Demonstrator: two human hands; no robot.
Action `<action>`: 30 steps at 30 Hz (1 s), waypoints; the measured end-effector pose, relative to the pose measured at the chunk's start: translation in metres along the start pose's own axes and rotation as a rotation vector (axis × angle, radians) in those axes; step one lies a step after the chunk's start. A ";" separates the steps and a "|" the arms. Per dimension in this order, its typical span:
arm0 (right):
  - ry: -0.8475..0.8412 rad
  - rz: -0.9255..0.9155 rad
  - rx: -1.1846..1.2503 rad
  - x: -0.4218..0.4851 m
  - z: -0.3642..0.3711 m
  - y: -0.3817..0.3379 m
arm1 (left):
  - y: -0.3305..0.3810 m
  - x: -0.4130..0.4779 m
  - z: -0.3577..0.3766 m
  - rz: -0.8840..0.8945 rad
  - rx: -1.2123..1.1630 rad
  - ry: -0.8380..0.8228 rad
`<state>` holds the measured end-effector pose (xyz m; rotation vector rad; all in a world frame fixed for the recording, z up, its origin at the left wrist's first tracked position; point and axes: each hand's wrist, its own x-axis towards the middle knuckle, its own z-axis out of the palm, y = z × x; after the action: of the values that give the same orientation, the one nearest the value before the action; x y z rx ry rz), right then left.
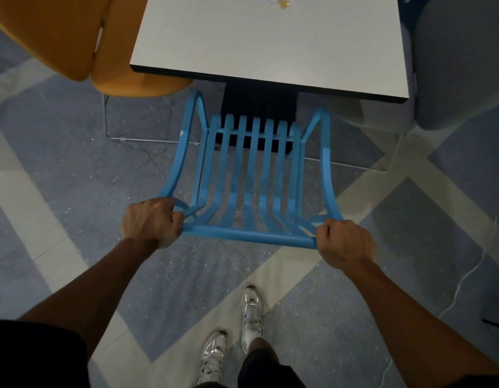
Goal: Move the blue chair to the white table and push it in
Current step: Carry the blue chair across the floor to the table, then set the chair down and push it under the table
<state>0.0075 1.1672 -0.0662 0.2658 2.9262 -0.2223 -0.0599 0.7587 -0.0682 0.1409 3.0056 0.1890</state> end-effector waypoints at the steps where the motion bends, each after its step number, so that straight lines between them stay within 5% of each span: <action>1: -0.005 -0.003 0.005 0.000 0.001 -0.001 | -0.002 0.001 0.000 0.004 0.000 -0.005; 19: -0.036 0.052 0.017 -0.012 -0.006 -0.006 | -0.007 0.000 -0.002 0.008 -0.080 -0.084; 30: -0.036 0.035 0.036 -0.033 -0.003 -0.006 | -0.005 -0.028 -0.003 0.059 -0.108 0.043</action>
<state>0.0375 1.1567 -0.0558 0.3145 2.8817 -0.2714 -0.0333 0.7511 -0.0625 0.2174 3.0274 0.3648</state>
